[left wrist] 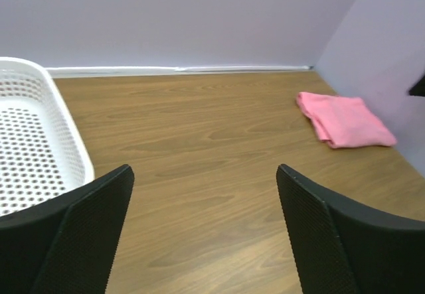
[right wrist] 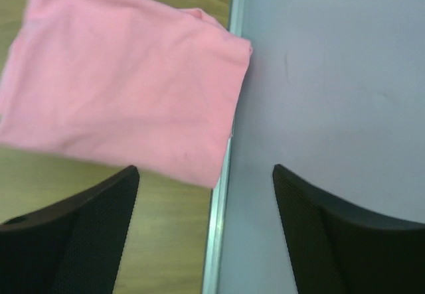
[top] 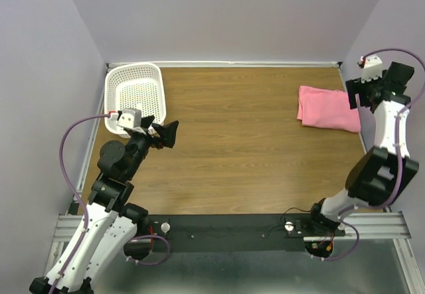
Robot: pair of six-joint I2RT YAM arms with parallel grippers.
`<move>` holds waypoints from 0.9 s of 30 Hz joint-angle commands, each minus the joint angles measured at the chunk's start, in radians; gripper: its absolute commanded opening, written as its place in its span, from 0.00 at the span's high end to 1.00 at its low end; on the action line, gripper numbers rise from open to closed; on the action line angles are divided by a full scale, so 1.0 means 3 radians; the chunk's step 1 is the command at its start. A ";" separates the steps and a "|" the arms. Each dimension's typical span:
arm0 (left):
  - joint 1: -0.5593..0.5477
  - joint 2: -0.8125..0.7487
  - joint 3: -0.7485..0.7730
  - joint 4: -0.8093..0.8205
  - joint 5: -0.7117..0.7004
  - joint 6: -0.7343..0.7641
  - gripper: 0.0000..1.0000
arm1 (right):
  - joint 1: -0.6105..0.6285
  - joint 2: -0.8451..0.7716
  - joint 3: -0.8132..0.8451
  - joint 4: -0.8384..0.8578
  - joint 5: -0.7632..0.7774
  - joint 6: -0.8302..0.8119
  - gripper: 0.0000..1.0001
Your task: Fold and stack the t-shirts
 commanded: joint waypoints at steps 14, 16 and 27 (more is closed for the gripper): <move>0.0679 0.0717 0.0358 0.0042 -0.0685 0.0548 0.02 | -0.0027 -0.2894 -0.2370 0.1321 -0.0018 0.2821 0.00; 0.0674 0.0609 0.0291 0.0063 -0.0629 0.0589 0.02 | -0.0027 -0.2930 -0.2426 0.1321 0.0249 0.2990 0.00; 0.0674 0.0455 0.0235 0.0083 -0.0501 0.0584 0.02 | -0.0027 -0.2935 -0.2559 0.1387 0.0889 0.2689 0.00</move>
